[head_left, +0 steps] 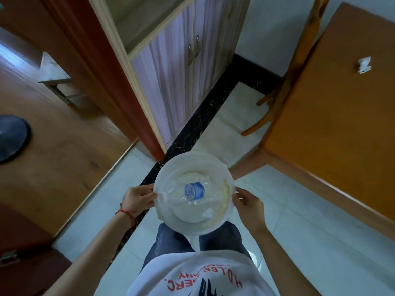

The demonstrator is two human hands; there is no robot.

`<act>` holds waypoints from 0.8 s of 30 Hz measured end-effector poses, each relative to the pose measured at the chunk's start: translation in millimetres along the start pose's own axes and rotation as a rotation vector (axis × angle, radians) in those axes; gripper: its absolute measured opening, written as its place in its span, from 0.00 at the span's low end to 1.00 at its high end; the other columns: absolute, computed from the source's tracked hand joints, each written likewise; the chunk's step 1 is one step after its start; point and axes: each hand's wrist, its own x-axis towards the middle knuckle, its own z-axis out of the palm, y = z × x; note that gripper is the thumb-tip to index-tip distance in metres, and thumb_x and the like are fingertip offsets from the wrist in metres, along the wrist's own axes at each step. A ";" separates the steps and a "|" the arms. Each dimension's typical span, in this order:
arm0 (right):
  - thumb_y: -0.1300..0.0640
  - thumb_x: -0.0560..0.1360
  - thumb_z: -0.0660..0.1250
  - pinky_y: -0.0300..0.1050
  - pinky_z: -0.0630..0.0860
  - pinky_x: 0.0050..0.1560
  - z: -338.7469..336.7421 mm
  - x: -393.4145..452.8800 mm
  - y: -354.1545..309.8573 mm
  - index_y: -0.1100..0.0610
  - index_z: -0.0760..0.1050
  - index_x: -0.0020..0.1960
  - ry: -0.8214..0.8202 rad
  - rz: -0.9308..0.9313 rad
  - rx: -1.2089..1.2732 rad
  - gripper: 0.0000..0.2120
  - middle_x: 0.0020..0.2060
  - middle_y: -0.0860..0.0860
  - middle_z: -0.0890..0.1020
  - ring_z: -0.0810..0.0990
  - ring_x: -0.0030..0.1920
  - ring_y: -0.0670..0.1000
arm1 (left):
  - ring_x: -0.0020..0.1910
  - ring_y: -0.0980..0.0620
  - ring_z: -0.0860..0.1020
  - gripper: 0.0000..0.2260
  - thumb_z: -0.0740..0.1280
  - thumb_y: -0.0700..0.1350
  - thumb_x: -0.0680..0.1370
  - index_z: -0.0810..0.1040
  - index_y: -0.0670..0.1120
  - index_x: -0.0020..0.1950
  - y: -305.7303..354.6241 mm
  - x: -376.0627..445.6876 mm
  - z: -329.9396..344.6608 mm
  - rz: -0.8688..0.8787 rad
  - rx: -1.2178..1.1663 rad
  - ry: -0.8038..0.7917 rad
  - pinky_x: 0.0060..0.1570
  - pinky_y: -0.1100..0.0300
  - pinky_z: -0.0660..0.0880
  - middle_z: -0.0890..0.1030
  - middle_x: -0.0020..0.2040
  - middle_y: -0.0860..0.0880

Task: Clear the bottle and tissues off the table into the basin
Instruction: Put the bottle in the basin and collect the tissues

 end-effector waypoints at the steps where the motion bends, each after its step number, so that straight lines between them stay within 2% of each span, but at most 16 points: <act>1: 0.58 0.75 0.64 0.21 0.72 0.35 1.3 2.2 -4.3 0.55 0.77 0.59 0.014 0.000 0.014 0.13 0.36 0.45 0.81 0.80 0.36 0.42 | 0.29 0.55 0.81 0.11 0.67 0.31 0.71 0.80 0.37 0.52 6.3 7.0 -2.2 0.004 0.005 -0.015 0.29 0.68 0.78 0.82 0.25 0.57; 4: 0.59 0.75 0.65 0.21 0.71 0.36 1.6 16.1 -17.8 0.56 0.78 0.57 0.064 -0.001 0.033 0.12 0.35 0.44 0.82 0.79 0.36 0.35 | 0.27 0.59 0.81 0.12 0.66 0.29 0.71 0.79 0.38 0.52 28.0 29.0 -3.4 0.014 0.016 -0.062 0.28 0.68 0.78 0.82 0.25 0.57; 7: 0.58 0.75 0.65 0.22 0.71 0.36 0.3 34.9 -32.1 0.56 0.77 0.58 0.099 0.003 0.038 0.12 0.37 0.49 0.82 0.79 0.34 0.40 | 0.26 0.60 0.81 0.13 0.66 0.28 0.70 0.78 0.34 0.55 50.8 55.5 1.1 0.026 0.045 -0.072 0.28 0.68 0.78 0.82 0.23 0.56; 10: 0.58 0.75 0.65 0.30 0.72 0.38 -1.2 59.2 -45.0 0.58 0.76 0.58 0.130 0.007 0.065 0.13 0.38 0.51 0.81 0.79 0.37 0.43 | 0.25 0.59 0.80 0.15 0.65 0.28 0.70 0.77 0.33 0.56 73.2 85.4 6.9 0.022 0.052 -0.070 0.28 0.68 0.78 0.81 0.23 0.55; 11: 0.58 0.74 0.65 0.33 0.73 0.40 -1.5 68.4 -49.0 0.58 0.77 0.58 0.140 0.008 0.069 0.13 0.38 0.51 0.81 0.79 0.37 0.46 | 0.24 0.60 0.80 0.15 0.65 0.28 0.70 0.77 0.33 0.57 81.2 95.5 8.7 0.025 0.055 -0.071 0.27 0.68 0.78 0.82 0.25 0.54; 13: 0.57 0.75 0.65 0.41 0.77 0.43 -3.8 88.3 -58.9 0.58 0.78 0.55 0.157 0.000 0.064 0.10 0.39 0.50 0.80 0.80 0.39 0.50 | 0.25 0.61 0.80 0.15 0.65 0.28 0.71 0.76 0.34 0.58 100.0 113.2 12.9 0.047 0.079 -0.086 0.27 0.69 0.78 0.83 0.35 0.46; 14: 0.57 0.75 0.64 0.43 0.78 0.44 -5.4 99.2 -64.1 0.57 0.79 0.53 0.165 -0.008 0.062 0.09 0.39 0.49 0.80 0.80 0.39 0.48 | 0.26 0.61 0.80 0.15 0.65 0.29 0.72 0.76 0.34 0.58 110.7 122.0 14.8 0.060 0.091 -0.095 0.28 0.68 0.78 0.83 0.40 0.44; 15: 0.57 0.75 0.64 0.44 0.79 0.44 -7.7 109.9 -69.0 0.57 0.79 0.52 0.169 -0.020 0.059 0.09 0.39 0.49 0.81 0.79 0.38 0.46 | 0.26 0.61 0.80 0.15 0.64 0.29 0.72 0.76 0.34 0.58 122.0 129.4 17.5 0.065 0.092 -0.110 0.28 0.68 0.78 0.83 0.42 0.44; 18: 0.55 0.75 0.64 0.44 0.80 0.45 -15.9 138.7 -84.2 0.58 0.77 0.58 0.154 -0.036 0.072 0.13 0.42 0.52 0.83 0.80 0.39 0.46 | 0.27 0.61 0.80 0.15 0.62 0.28 0.73 0.76 0.38 0.58 154.4 152.2 24.0 0.075 0.140 -0.157 0.29 0.67 0.79 0.83 0.30 0.53; 19: 0.56 0.75 0.64 0.45 0.80 0.46 -19.7 147.4 -89.5 0.59 0.76 0.59 0.156 -0.030 0.083 0.14 0.43 0.54 0.84 0.81 0.40 0.48 | 0.26 0.59 0.80 0.15 0.61 0.27 0.73 0.76 0.38 0.57 164.2 160.7 26.1 0.063 0.134 -0.164 0.29 0.66 0.79 0.82 0.30 0.51; 20: 0.56 0.75 0.65 0.45 0.81 0.46 -23.9 155.8 -94.7 0.60 0.75 0.60 0.162 -0.031 0.085 0.15 0.44 0.55 0.84 0.81 0.40 0.48 | 0.27 0.58 0.80 0.13 0.60 0.27 0.74 0.76 0.37 0.55 174.2 168.0 30.0 0.050 0.124 -0.166 0.28 0.66 0.78 0.81 0.31 0.48; 22: 0.57 0.75 0.64 0.37 0.78 0.42 -32.6 170.7 -105.1 0.59 0.75 0.60 0.180 -0.021 0.083 0.14 0.42 0.53 0.83 0.80 0.38 0.46 | 0.33 0.51 0.82 0.12 0.60 0.29 0.74 0.76 0.38 0.55 192.7 179.5 37.6 0.059 0.143 -0.159 0.29 0.67 0.78 0.81 0.36 0.45; 24: 0.57 0.75 0.64 0.29 0.73 0.37 -40.2 184.6 -112.9 0.58 0.75 0.59 0.207 -0.006 0.093 0.13 0.40 0.50 0.81 0.78 0.36 0.41 | 0.42 0.45 0.81 0.14 0.63 0.31 0.74 0.77 0.38 0.57 208.1 191.5 46.1 0.148 0.218 -0.140 0.37 0.66 0.80 0.82 0.44 0.43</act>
